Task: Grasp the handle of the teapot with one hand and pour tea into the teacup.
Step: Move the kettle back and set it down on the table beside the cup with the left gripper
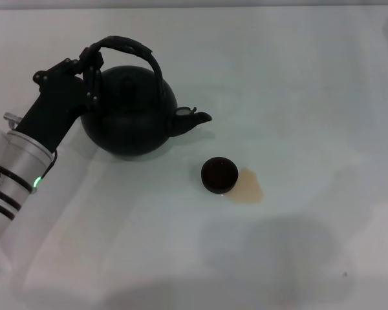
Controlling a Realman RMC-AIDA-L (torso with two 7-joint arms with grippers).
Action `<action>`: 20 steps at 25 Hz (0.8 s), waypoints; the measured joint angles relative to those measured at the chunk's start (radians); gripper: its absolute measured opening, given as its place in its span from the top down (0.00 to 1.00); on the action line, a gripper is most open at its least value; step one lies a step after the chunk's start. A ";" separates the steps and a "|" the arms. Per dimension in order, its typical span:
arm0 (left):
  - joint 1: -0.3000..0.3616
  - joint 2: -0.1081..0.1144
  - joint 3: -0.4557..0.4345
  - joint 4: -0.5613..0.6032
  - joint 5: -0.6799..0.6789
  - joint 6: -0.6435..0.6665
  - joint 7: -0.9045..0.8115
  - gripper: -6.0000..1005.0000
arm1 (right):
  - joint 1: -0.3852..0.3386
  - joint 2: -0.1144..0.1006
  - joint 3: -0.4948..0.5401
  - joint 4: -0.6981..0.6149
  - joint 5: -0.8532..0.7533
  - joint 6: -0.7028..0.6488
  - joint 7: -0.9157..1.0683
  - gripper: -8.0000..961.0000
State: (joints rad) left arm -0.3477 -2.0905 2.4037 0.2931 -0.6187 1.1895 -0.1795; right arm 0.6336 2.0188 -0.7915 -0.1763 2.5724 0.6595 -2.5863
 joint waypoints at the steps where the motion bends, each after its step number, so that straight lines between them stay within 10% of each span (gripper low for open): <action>1: 0.002 0.000 0.000 -0.001 0.000 0.000 0.000 0.88 | 0.000 0.000 0.000 -0.001 0.000 0.000 0.000 0.14; 20: 0.018 0.004 -0.007 -0.024 -0.001 -0.033 0.002 0.87 | 0.015 0.003 0.000 0.003 0.000 0.000 0.000 0.14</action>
State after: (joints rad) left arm -0.3294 -2.0864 2.3963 0.2690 -0.6199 1.1564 -0.1780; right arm 0.6485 2.0218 -0.7916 -0.1736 2.5724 0.6600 -2.5863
